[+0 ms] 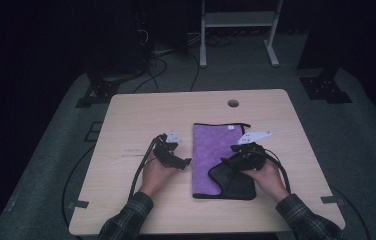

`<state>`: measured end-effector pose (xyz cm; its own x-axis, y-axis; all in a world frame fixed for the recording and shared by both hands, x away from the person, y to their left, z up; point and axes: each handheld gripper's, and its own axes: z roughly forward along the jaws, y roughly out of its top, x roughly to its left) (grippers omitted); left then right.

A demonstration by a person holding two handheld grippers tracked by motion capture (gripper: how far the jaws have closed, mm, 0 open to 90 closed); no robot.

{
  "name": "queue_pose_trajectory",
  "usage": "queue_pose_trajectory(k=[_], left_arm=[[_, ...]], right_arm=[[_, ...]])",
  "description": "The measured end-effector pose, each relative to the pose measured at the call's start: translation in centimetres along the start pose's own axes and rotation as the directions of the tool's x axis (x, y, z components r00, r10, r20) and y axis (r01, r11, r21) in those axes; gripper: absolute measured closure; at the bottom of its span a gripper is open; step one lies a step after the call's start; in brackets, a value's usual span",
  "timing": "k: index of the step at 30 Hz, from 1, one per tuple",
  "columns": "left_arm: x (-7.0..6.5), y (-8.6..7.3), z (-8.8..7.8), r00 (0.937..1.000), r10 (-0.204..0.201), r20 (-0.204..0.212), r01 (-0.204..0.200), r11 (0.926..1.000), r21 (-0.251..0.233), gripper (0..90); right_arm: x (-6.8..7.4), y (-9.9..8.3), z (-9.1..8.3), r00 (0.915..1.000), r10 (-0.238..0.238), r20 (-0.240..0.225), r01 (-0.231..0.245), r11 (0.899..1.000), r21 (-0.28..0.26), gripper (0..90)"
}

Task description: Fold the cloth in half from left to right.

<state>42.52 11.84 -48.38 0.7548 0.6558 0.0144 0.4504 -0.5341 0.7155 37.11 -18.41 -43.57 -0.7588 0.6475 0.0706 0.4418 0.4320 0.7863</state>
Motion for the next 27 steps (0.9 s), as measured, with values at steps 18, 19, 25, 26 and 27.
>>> queue_pose_trajectory(k=[18, 19, 25, 26, 27], left_arm=[[0.0, 0.0, 0.0, 1.0000, 0.004, 0.000, -0.004, 1.0000, 0.003, 0.0], [0.0, 0.0, 0.0, 1.0000, 0.005, 0.000, -0.005, 1.0000, 0.003, 0.0], [0.0, 0.0, 0.0, 1.0000, 0.004, 0.000, -0.004, 1.0000, 0.003, 0.0], [0.0, 0.0, 0.0, 1.0000, 0.004, 0.000, -0.004, 1.0000, 0.003, 0.0], [0.0, 0.0, 0.0, 1.0000, 0.004, 0.000, -0.004, 1.0000, 0.003, 0.0]], right_arm=[[4.4, -0.6, 4.5, 0.9846, -0.153, -0.084, 0.162, 0.981, 0.109, 32.4], [4.4, -0.6, 4.6, 0.9831, -0.163, -0.084, 0.172, 0.979, 0.114, 33.1], [5.0, -1.0, 4.7, 0.9770, -0.197, -0.082, 0.206, 0.970, 0.132, 50.6], [5.0, -1.0, 4.7, 0.9783, -0.190, -0.083, 0.200, 0.970, 0.135, 53.9], [5.0, -1.0, 4.7, 0.9780, -0.191, -0.084, 0.201, 0.971, 0.133, 57.1]])
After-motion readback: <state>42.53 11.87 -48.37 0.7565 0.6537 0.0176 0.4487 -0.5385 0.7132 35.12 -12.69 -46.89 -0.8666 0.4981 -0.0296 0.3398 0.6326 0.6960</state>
